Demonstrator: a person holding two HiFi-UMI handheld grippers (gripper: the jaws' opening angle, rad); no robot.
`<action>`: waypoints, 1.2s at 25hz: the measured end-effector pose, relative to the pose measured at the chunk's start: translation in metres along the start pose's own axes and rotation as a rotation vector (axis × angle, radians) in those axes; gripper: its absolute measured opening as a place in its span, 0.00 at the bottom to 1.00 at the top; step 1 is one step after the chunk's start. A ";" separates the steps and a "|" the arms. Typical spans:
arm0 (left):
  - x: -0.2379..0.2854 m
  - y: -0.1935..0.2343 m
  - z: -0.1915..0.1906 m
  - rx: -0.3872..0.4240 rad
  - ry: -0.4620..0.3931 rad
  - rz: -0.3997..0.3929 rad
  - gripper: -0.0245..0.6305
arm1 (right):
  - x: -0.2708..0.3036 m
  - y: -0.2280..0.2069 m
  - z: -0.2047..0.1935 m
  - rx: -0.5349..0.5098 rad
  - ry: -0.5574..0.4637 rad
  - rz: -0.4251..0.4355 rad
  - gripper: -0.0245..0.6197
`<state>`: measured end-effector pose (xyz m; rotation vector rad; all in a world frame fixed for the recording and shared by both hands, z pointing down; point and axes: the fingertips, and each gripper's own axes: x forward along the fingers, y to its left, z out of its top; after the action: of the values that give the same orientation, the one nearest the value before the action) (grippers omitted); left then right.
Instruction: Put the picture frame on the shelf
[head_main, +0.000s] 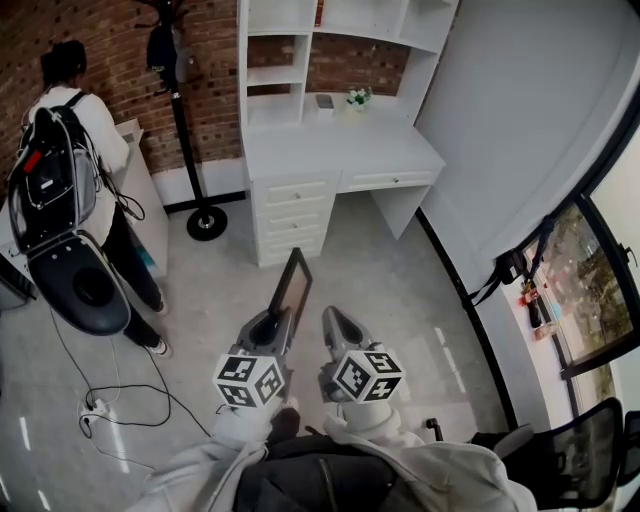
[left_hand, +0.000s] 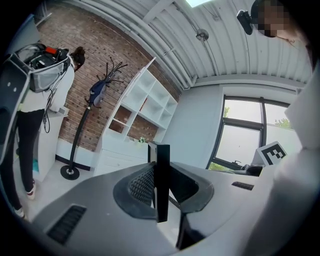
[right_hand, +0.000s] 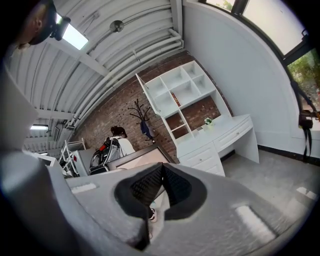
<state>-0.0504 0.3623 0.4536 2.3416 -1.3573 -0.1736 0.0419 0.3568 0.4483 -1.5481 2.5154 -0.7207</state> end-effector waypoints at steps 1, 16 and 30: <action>0.005 0.005 0.003 -0.004 -0.002 0.000 0.13 | 0.006 0.000 0.002 -0.002 0.000 0.001 0.04; 0.061 0.042 0.022 0.014 0.007 -0.019 0.13 | 0.069 -0.016 0.019 0.001 0.003 -0.015 0.04; 0.080 0.053 0.013 0.049 0.057 -0.007 0.13 | 0.085 -0.045 0.015 0.045 0.008 -0.048 0.04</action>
<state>-0.0555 0.2677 0.4718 2.3731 -1.3401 -0.0754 0.0428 0.2611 0.4686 -1.5983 2.4577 -0.7855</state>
